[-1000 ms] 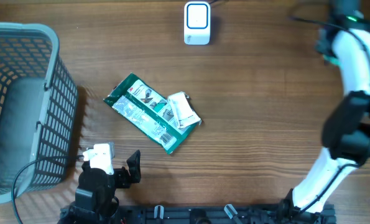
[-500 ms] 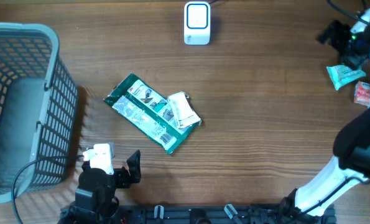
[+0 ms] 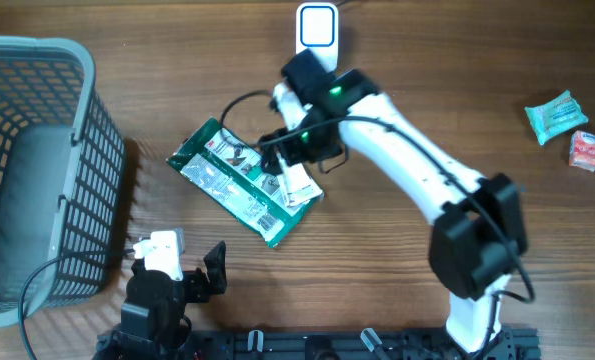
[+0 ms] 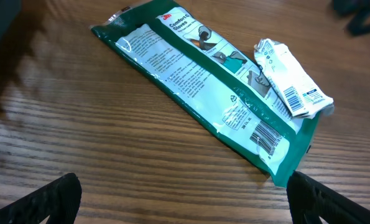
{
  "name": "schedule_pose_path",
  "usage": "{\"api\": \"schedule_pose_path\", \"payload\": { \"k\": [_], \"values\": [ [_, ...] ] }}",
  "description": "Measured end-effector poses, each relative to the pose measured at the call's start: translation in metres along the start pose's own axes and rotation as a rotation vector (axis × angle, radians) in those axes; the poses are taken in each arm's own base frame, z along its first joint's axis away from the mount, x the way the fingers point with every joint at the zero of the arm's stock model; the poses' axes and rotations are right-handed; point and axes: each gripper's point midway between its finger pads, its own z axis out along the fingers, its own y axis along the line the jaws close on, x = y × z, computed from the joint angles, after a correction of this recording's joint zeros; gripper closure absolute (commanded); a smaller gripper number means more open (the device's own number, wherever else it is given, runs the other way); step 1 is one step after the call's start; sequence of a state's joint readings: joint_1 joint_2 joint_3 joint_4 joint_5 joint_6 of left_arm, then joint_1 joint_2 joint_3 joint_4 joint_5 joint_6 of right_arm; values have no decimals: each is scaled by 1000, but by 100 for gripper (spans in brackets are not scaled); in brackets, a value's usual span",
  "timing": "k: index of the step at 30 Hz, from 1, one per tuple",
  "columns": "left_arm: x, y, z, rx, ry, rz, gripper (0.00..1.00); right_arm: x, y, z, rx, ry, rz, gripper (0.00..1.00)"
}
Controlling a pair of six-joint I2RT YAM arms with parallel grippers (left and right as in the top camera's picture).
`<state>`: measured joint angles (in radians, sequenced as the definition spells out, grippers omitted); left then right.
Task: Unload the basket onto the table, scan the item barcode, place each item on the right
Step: 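Grasp the white packet on the green pouch with the right gripper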
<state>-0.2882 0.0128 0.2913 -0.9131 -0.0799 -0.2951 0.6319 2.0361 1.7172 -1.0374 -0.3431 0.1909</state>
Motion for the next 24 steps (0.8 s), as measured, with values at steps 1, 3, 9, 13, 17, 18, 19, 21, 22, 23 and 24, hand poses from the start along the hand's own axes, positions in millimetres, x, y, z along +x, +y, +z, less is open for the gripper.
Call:
{"api": "schedule_pose_path", "payload": {
  "k": [1, 3, 9, 13, 17, 18, 19, 21, 22, 23, 24],
  "values": [
    [0, 0, 0, 0, 0, 0, 0, 1, -2, 11, 12, 17, -5, 0],
    [0, 0, 0, 0, 0, 0, 0, 3, -17, 40, 56, 55, -3, 0],
    [0, 0, 0, 0, 0, 0, 0, -1, -43, 70, 141, 66, 1, 0],
    [0, 0, 0, 0, 0, 0, 0, -4, -46, 70, 153, 56, -4, 16],
    [0, 0, 0, 0, 0, 0, 0, -6, -47, 73, 151, 49, -17, 24],
    [0, 0, 0, 0, 0, 0, 0, -6, -47, 77, 147, 51, -18, 23],
    [0, 0, 0, 0, 0, 0, 0, -5, -49, 82, 144, 60, -16, 24],
    [0, 0, 0, 0, 0, 0, 0, -7, -48, 85, 138, 59, -16, 36],
    [0, 0, 0, 0, 0, 0, 0, -7, -49, 85, 138, 60, -15, 45],
    [0, 0, 0, 0, 0, 0, 0, -7, -50, 86, 138, 62, -8, 52],
    [0, 0, 0, 0, 0, 0, 0, -8, -50, 87, 135, 64, -6, 59]
  ]
}}
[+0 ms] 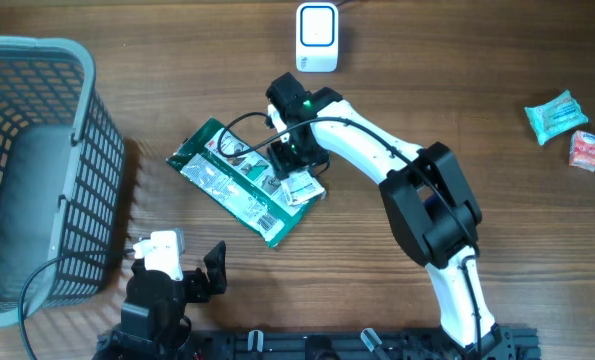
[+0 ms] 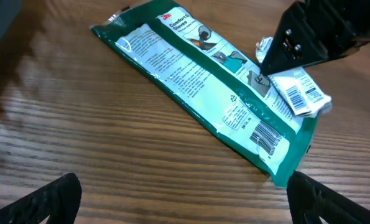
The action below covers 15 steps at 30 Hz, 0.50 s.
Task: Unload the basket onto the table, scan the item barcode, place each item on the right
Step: 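Grasp the white packet on the green pouch with the right gripper, then hold the white packet under the scanner, then place it at right edge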
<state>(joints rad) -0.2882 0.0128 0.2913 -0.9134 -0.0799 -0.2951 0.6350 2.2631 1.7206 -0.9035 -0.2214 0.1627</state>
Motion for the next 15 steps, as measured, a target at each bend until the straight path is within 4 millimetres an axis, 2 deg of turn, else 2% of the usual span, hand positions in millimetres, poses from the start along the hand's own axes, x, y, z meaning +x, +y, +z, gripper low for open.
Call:
{"api": "schedule_pose_path", "payload": {
  "k": [4, 6, 9, 11, 14, 15],
  "values": [
    [0, 0, 0, 0, 0, 0, 0, 1, 1, -1, -31, 15, 41, 72],
    [0, 0, 0, 0, 0, 0, 0, 10, 4, -3, -81, 62, 70, 73],
    [0, 0, 0, 0, 0, 0, 0, 33, 8, -9, -172, 187, 140, 73],
    [0, 0, 0, 0, 0, 0, 0, 48, 9, -22, -263, 280, 178, 71],
    [0, 0, 0, 0, 0, 0, 0, 64, 6, -54, -433, 362, 179, 71],
    [0, 0, 0, 0, 0, 0, 0, 72, 4, -64, -476, 391, 176, 76]
  ]
}}
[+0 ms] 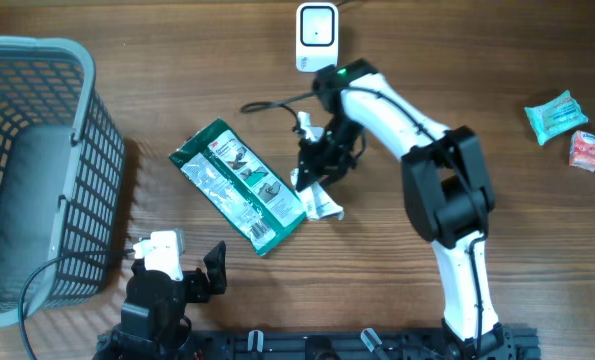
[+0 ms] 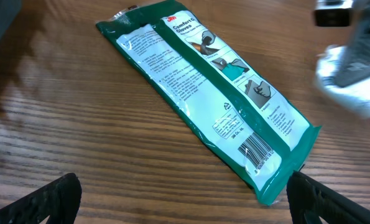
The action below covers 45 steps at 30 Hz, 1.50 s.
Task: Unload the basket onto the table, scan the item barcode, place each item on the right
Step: 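Hold the white packet under the scanner, then place it at right edge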
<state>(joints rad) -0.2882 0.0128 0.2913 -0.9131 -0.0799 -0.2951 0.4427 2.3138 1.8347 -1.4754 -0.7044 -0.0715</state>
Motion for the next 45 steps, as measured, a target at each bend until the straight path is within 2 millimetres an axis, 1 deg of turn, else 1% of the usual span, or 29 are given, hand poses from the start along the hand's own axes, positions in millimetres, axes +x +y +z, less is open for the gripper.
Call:
{"api": "schedule_pose_path", "payload": {
  "k": [1, 2, 3, 5, 10, 12, 14, 18, 19, 20, 22, 23, 25, 27, 28, 29, 30, 31, 32, 33, 34, 36, 37, 38, 40, 41, 42, 43, 45],
  "values": [
    [0, 0, 0, 0, 0, 0, 0, 9, 0, -7, -35, 25, 3, 80],
    [0, 0, 0, 0, 0, 0, 0, 18, -1, -13, -65, 48, 0, 80],
    [0, 0, 0, 0, 0, 0, 0, 20, -3, -17, -78, 51, -4, 80],
    [0, 0, 0, 0, 0, 0, 0, 20, -3, -19, -96, 43, -29, 80],
    [0, 0, 0, 0, 0, 0, 0, 21, 5, -15, -105, 48, -70, 78],
    [0, 0, 0, 0, 0, 0, 0, 22, 11, -20, -117, 32, -82, 76],
    [0, 0, 0, 0, 0, 0, 0, 25, 25, -31, -138, -6, -114, 76],
    [0, 0, 0, 0, 0, 0, 0, 43, 75, -69, -230, -133, -237, 75],
    [0, 0, 0, 0, 0, 0, 0, 51, 94, -81, -284, -173, -291, 75],
    [0, 0, 0, 0, 0, 0, 0, 57, 108, -90, -326, -202, -332, 75],
    [0, 0, 0, 0, 0, 0, 0, 65, 127, -102, -392, -242, -385, 75],
    [0, 0, 0, 0, 0, 0, 0, 67, 132, -106, -408, -252, -400, 76],
    [0, 0, 0, 0, 0, 0, 0, 66, 131, -106, -398, -257, -410, 79],
    [0, 0, 0, 0, 0, 0, 0, 58, 118, -102, -311, -271, -417, 78],
    [0, 0, 0, 0, 0, 0, 0, 48, 109, -101, -246, -295, -417, 78],
    [0, 0, 0, 0, 0, 0, 0, 32, 94, -101, -141, -334, -392, 76],
    [0, 0, 0, 0, 0, 0, 0, 16, 76, -104, -27, -377, -345, 76],
    [0, 0, 0, 0, 0, 0, 0, 6, 64, -108, 52, -412, -323, 75],
    [0, 0, 0, 0, 0, 0, 0, -1, 56, -111, 106, -438, -308, 75],
    [0, 0, 0, 0, 0, 0, 0, -19, 47, -121, 187, -510, -310, 76],
    [0, 0, 0, 0, 0, 0, 0, -29, 42, -129, 232, -555, -314, 76],
    [0, 0, 0, 0, 0, 0, 0, -61, 38, -158, 350, -716, -347, 74],
    [0, 0, 0, 0, 1, 0, 0, -80, 38, -181, 419, -828, -364, 69],
    [0, 0, 0, 0, 0, 0, 0, -96, 41, -205, 479, -937, -382, 68],
    [0, 0, 0, 0, 0, 0, 0, -118, 53, -249, 560, -1141, -420, 69],
    [0, 0, 0, 0, 0, 0, 0, -127, 64, -275, 589, -1255, -452, 70],
    [0, 0, 0, 0, 0, 0, 0, -130, 70, -290, 610, -1321, -463, 69],
    [0, 0, 0, 0, 0, 0, 0, -133, 80, -317, 656, -1436, -479, 68],
    [1, 0, 0, -1, 2, 0, 0, -138, 90, -343, 706, -1567, -487, 64]
  ]
}}
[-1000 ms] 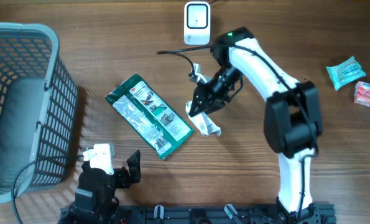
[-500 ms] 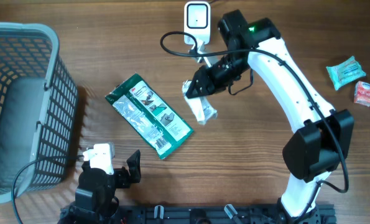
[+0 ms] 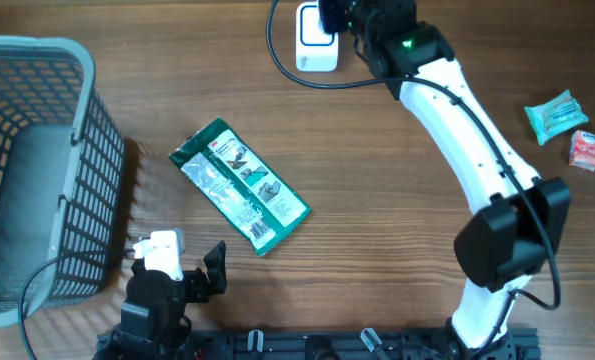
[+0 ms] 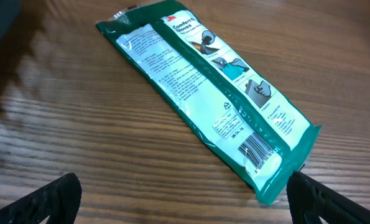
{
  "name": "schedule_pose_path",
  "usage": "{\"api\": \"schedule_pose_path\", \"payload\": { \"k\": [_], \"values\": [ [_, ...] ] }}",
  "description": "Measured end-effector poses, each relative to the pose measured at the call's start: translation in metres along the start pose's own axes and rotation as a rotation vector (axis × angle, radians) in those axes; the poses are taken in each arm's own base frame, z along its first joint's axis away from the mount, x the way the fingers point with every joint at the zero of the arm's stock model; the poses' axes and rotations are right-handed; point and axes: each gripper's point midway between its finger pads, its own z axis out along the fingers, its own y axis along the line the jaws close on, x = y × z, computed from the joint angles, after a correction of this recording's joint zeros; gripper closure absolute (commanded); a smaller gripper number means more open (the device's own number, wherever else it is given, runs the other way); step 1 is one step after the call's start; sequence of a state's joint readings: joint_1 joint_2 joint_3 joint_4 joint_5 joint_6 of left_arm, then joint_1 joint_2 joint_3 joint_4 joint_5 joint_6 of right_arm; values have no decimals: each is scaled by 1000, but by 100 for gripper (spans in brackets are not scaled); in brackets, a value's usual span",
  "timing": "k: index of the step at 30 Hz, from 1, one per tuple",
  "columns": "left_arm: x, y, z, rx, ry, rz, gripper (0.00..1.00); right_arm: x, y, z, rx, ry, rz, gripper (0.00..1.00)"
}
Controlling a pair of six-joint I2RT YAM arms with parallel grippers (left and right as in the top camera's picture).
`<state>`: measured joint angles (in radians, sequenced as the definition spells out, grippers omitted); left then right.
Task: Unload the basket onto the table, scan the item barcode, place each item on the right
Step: 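Hold the white packet under the scanner, then place it at right edge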
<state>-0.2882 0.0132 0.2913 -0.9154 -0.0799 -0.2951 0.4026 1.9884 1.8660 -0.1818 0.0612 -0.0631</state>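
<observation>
A white barcode scanner [image 3: 313, 40] stands at the table's far edge. My right gripper [image 3: 339, 14] is right beside it at the top of the overhead view; its fingers are hidden under the wrist, and no small item shows in them. A green glove pack [image 3: 239, 187] lies flat mid-table, barcode side up [image 4: 256, 149]. Low at the near edge, my left gripper [image 4: 186, 200] stands open just short of the pack's near end, with nothing between its fingers.
A grey mesh basket [image 3: 87, 120] stands at the left. A teal packet [image 3: 555, 114] and a small red-and-white packet [image 3: 587, 148] lie at the far right edge. The right arm [image 3: 467, 120] stretches across the right half of the table.
My right gripper has gone from mid-table, right of the green pack, to the scanner at the far edge. The small white packet it held no longer shows. The left arm and green pack are unmoved.
A small white packet lay on the green pack's right end with my right gripper near it. Then the gripper was down on that packet. Then it held the packet off to the right, the green pack slightly shifted. Now the gripper is at the scanner.
</observation>
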Motion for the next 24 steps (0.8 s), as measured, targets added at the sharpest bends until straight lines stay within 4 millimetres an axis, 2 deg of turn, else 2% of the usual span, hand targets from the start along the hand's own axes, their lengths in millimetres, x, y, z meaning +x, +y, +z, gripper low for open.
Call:
{"api": "schedule_pose_path", "payload": {
  "k": [1, 3, 6, 10, 14, 17, 21, 24],
  "values": [
    [-1, 0, 0, 1, -2, 0, 0, -9, -5, 4, 43, -46, -13, 63],
    [0, 0, 0, 0, -1, 0, 0, -14, -7, 12, 112, -92, -52, 63],
    [0, 0, 0, 0, -1, 0, 0, -9, -2, 36, 268, -157, -179, 65],
    [0, 0, 0, 1, -2, 0, 0, 41, 18, 72, 483, -135, -437, 66],
    [0, 0, 0, 0, -1, 0, 0, 94, 19, 91, 592, 5, -699, 67],
    [0, 0, 0, 1, -1, 0, 0, 108, 14, 93, 627, 64, -792, 66],
    [0, 0, 0, 0, -1, 0, 0, 97, 2, 82, 725, 62, -786, 66],
    [0, 0, 0, 0, -1, 0, 0, 104, -19, 67, 843, 149, -760, 66]
  ]
}}
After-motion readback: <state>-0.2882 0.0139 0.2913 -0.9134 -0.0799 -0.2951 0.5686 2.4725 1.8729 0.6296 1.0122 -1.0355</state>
